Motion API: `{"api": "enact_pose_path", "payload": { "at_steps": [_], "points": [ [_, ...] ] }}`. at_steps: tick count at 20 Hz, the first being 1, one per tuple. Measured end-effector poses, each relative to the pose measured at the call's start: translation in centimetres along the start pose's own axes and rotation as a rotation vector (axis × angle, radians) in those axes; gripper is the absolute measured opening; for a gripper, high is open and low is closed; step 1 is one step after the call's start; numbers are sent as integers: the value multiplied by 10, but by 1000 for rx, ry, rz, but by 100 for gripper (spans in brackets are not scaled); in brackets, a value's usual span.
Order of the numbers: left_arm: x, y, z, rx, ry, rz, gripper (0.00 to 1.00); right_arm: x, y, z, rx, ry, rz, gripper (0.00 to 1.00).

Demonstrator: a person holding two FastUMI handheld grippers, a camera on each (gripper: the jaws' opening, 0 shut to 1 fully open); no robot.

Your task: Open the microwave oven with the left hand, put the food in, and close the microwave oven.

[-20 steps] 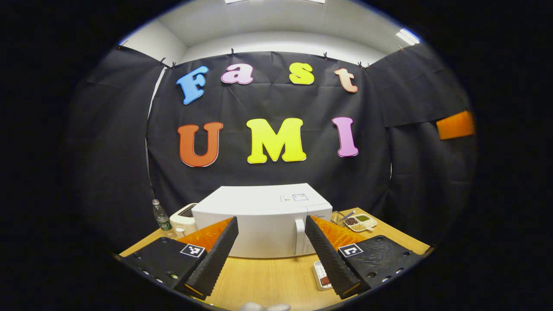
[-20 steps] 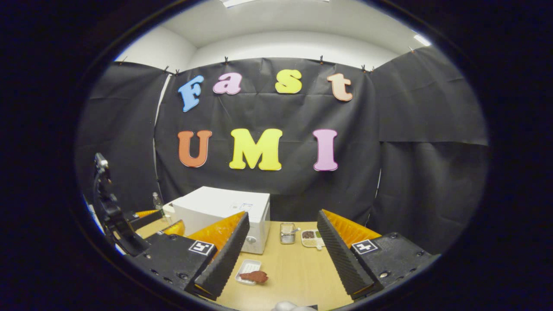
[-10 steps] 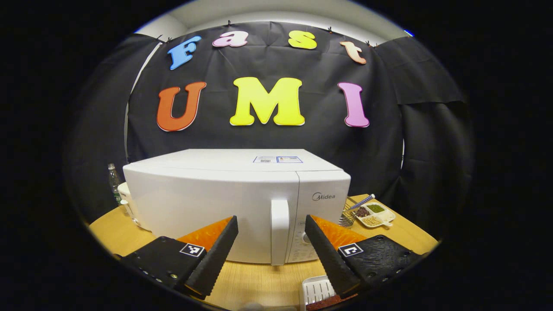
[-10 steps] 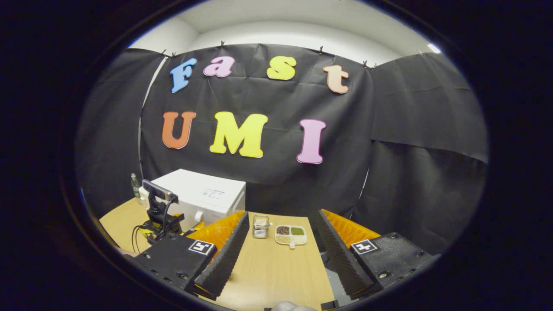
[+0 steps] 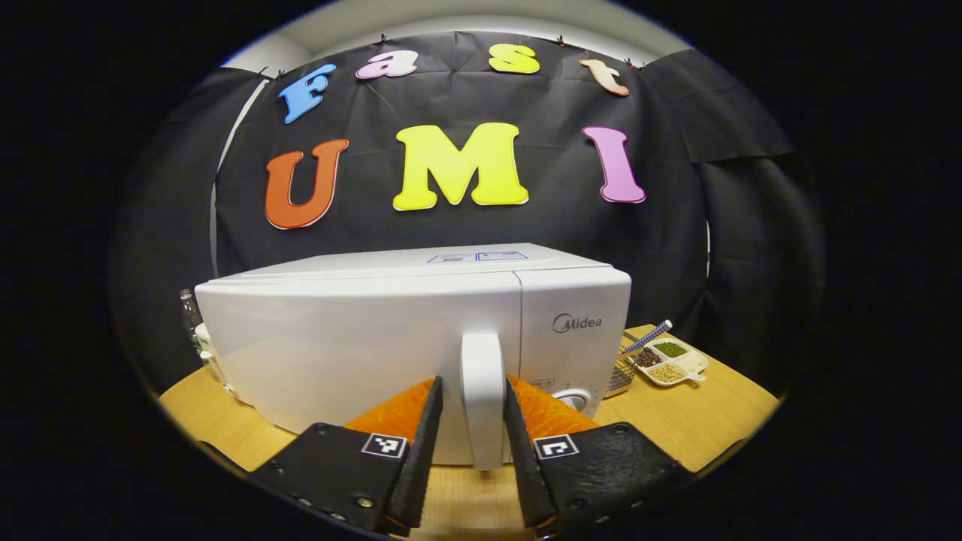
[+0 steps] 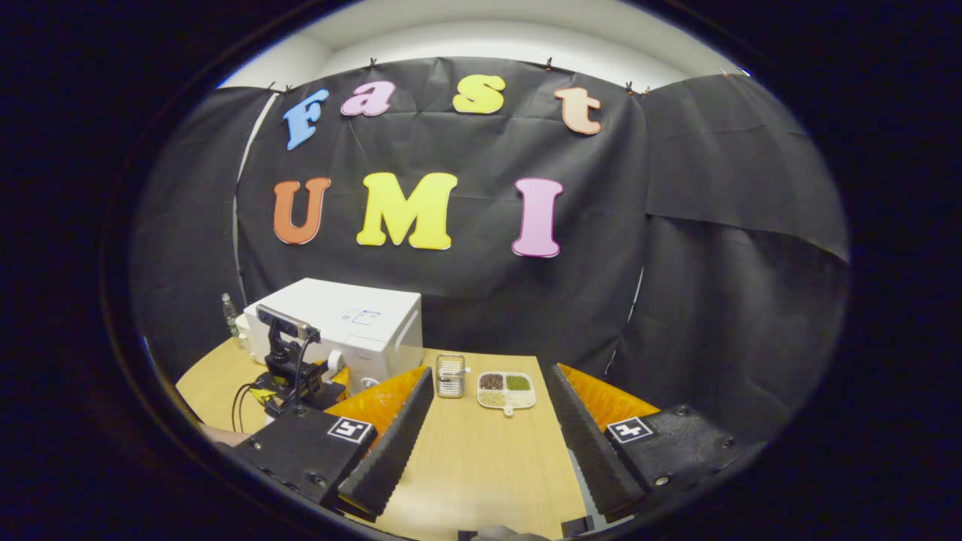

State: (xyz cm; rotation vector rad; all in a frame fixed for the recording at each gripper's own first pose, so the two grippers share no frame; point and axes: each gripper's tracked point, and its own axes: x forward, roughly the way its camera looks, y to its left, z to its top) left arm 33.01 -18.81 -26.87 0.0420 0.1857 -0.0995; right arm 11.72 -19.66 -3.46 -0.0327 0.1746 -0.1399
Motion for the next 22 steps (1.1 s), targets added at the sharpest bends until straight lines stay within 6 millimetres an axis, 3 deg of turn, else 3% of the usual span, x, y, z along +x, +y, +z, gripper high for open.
{"api": "enact_pose_path", "payload": {
  "at_steps": [2,6,12,16,22],
  "points": [
    [1,2,0,28,-3,20,26,0,4,0,-7,3,8,98],
    [-2,3,0,12,1,3,11,-4,14,5,-19,-9,35,98],
    [-13,4,-3,2,41,-20,7,-10,22,10,-34,-21,50,98],
    [-52,10,-9,40,33,-65,7,-11,38,7,-46,-22,66,98],
    [-129,41,-24,20,79,-106,7,-22,89,9,-54,-50,132,98]
  ]
}}
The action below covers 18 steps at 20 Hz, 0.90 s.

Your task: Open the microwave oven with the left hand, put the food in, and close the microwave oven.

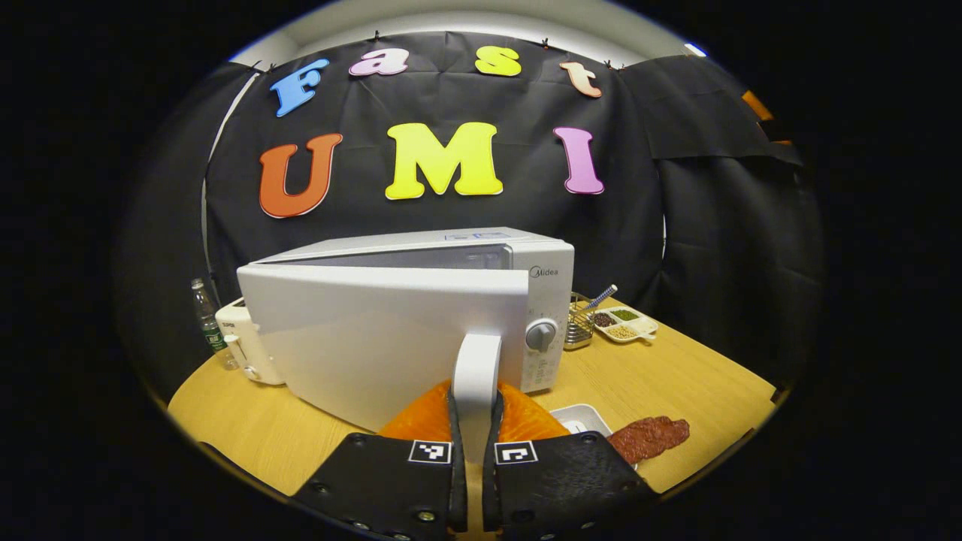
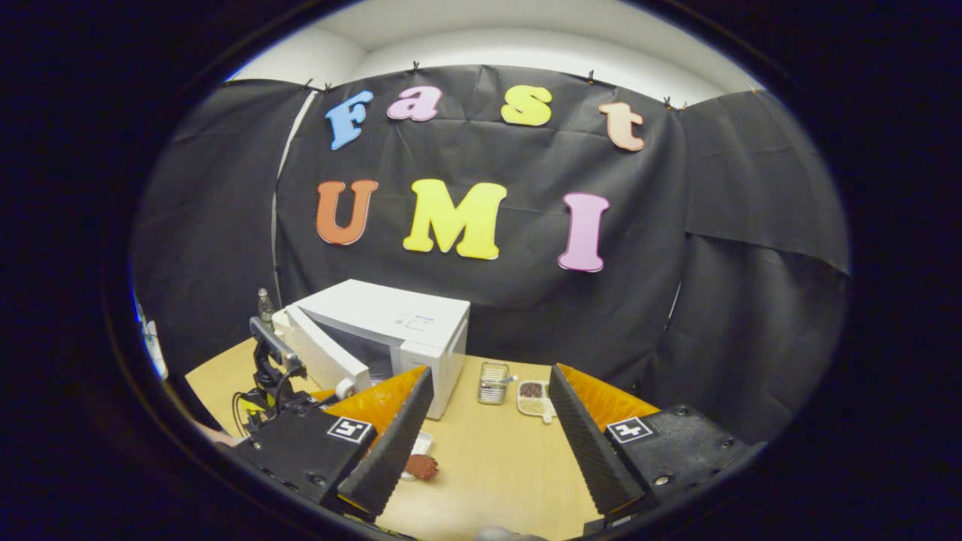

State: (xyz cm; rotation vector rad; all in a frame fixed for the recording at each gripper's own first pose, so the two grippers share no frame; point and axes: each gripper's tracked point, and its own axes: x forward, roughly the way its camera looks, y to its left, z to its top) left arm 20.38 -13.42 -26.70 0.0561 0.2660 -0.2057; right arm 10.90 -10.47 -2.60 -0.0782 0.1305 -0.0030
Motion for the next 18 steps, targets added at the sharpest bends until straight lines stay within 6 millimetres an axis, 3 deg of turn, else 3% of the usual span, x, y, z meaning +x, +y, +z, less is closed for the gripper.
{"api": "enact_pose_path", "payload": {
  "at_steps": [3,9,15,16,17,18],
  "points": [
    [-36,18,-10,8,18,2,7,-7,26,2,-7,-4,26,99],
    [-84,58,-26,27,68,51,10,-27,66,-3,45,0,54,98],
    [-121,107,-37,125,86,138,22,-49,89,-20,44,21,33,98],
    [-127,116,-37,134,79,143,32,-53,93,-22,46,22,33,98],
    [-132,128,-35,140,68,156,33,-57,97,-24,49,24,33,98],
    [-136,137,-31,141,57,156,67,-60,100,-25,53,24,32,98]
  ]
}}
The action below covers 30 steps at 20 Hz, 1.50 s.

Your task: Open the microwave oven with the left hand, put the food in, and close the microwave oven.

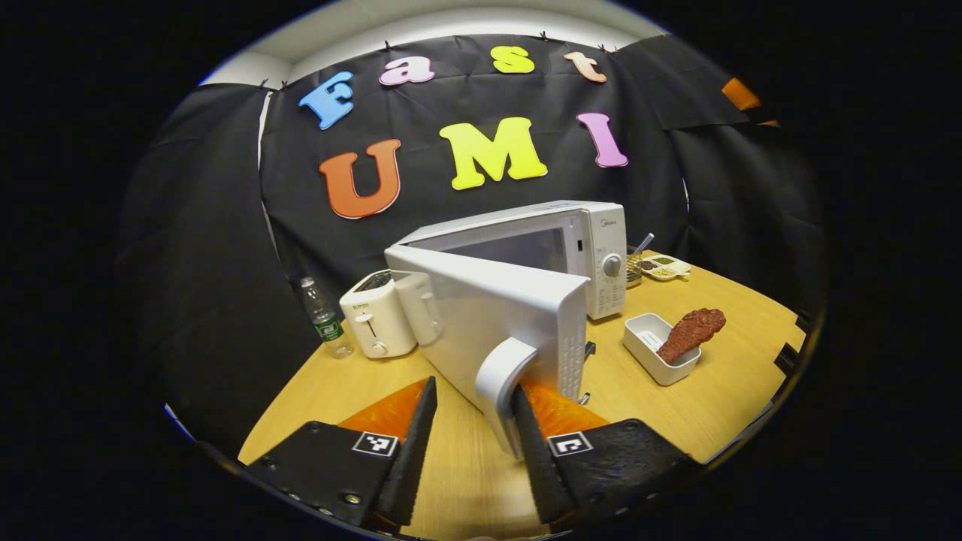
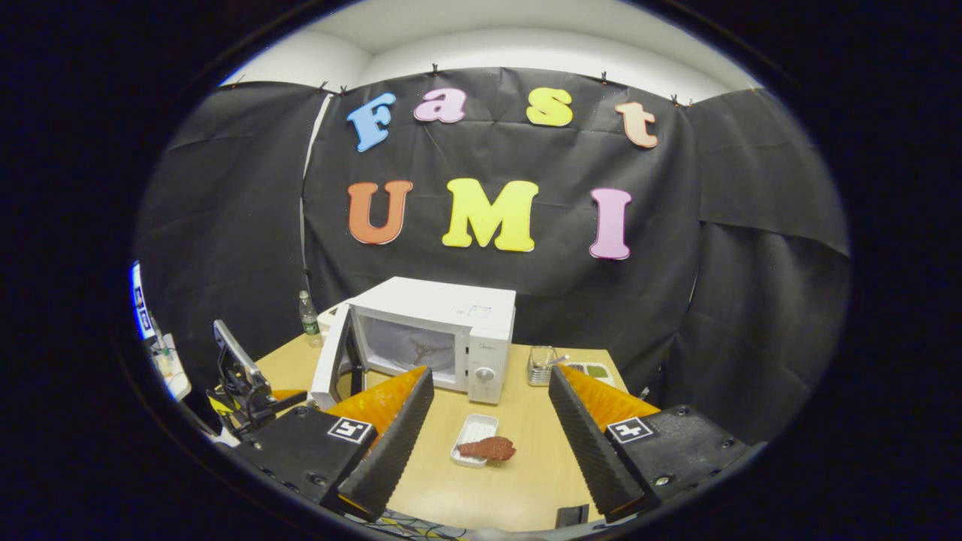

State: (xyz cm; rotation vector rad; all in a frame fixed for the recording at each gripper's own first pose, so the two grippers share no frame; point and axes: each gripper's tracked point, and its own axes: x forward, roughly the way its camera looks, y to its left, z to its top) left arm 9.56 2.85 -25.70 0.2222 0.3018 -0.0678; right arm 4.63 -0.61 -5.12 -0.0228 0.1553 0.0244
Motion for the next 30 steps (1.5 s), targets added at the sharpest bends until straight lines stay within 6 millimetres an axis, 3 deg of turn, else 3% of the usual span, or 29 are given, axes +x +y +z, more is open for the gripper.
{"api": "enact_pose_path", "payload": {
  "at_steps": [2,3,4,11,14,17,19,22,23,24,25,26,27,28,29,30],
  "points": [
    [-4,13,-3,2,-2,3,68,-4,6,-4,5,1,-2,98],
    [-10,19,-5,7,4,10,78,-6,10,-5,6,1,-2,98],
    [-15,28,-7,11,3,20,81,-9,14,-7,10,3,0,98],
    [-53,80,-25,-5,28,91,81,-6,27,-33,19,26,16,98],
    [-73,99,-27,10,31,131,81,4,21,-51,36,37,27,98],
    [-97,108,-29,-14,48,159,81,25,1,-84,68,81,24,99],
    [-113,104,-23,-38,44,162,81,45,-15,-111,97,123,22,98],
    [-126,84,-5,-91,33,140,81,80,-35,-166,177,235,49,98],
    [-126,74,2,-106,25,130,81,92,-38,-180,209,271,65,98],
    [-125,64,12,-125,19,121,81,105,-40,-194,238,294,94,90],
    [-124,55,19,-138,16,117,81,117,-43,-205,269,324,117,98],
    [-121,48,27,-148,17,118,81,126,-45,-215,294,357,136,87],
    [-117,41,35,-154,17,122,81,136,-45,-224,324,386,168,85],
    [-114,35,44,-155,14,130,81,145,-44,-232,356,410,197,85],
    [-110,29,54,-154,10,139,81,155,-42,-239,388,440,230,93],
    [-106,23,62,-155,6,147,81,165,-37,-245,424,473,268,78]
  ]
}}
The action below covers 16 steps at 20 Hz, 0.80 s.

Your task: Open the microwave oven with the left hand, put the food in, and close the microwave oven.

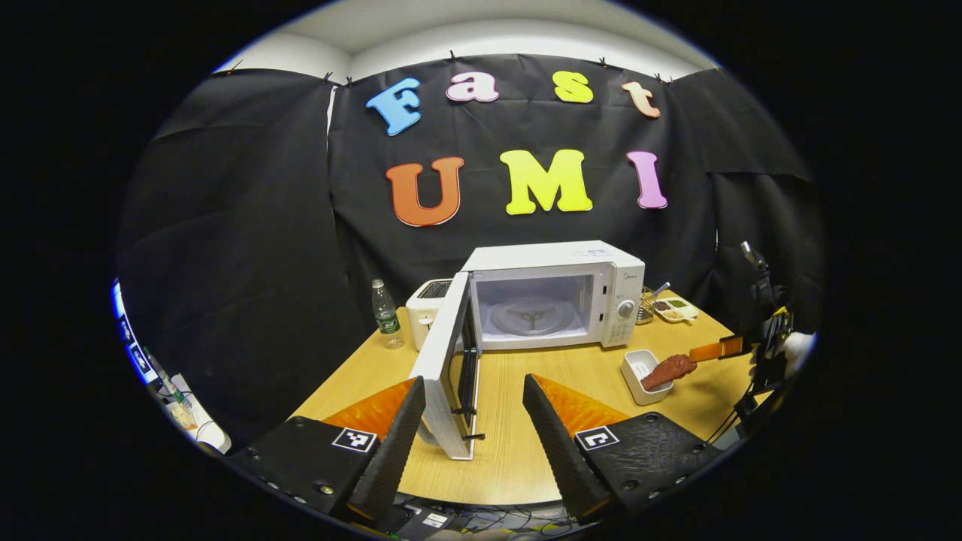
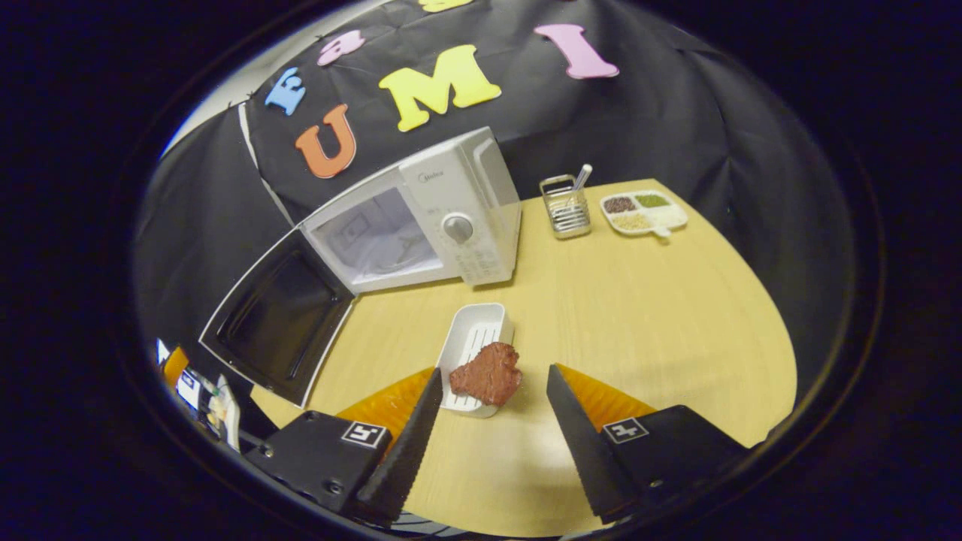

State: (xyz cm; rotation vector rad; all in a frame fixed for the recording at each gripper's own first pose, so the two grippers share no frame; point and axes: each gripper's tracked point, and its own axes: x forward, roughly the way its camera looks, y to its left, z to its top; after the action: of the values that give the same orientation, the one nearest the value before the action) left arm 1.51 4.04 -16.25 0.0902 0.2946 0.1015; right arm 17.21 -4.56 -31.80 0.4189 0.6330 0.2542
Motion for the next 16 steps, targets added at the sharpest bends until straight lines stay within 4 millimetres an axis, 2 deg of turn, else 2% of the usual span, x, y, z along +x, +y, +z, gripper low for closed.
{"api": "enact_pose_path", "payload": {
  "at_steps": [1,2,3,4,5,6,7,8,9,10,11,12,16],
  "points": [
    [5,-7,6,-4,-3,9,81,9,-1,-4,33,39,33,71],
    [8,-13,12,-12,-6,20,81,16,-1,-5,63,73,60,80],
    [13,-20,17,-17,-4,29,81,22,-1,-7,91,97,84,58],
    [16,-26,19,-19,5,45,80,27,-3,-7,123,123,99,62],
    [18,-30,22,-22,7,54,81,30,-7,-9,152,145,100,43],
    [20,-36,28,-21,7,67,81,32,-3,-8,197,169,139,22],
    [21,-37,29,-15,9,81,81,32,-2,-8,232,187,157,13],
    [22,-39,31,-6,15,100,81,33,-2,-6,263,198,170,9],
    [23,-40,34,1,18,114,81,31,-5,-4,277,202,174,11],
    [22,-39,37,5,15,126,81,28,-6,2,273,198,178,9],
    [21,-39,39,3,14,134,81,26,-7,6,260,192,179,16],
    [20,-39,42,1,12,139,81,23,-4,13,247,182,189,16],
    [14,-31,50,3,2,149,81,-4,22,53,190,117,248,15]
  ]
}}
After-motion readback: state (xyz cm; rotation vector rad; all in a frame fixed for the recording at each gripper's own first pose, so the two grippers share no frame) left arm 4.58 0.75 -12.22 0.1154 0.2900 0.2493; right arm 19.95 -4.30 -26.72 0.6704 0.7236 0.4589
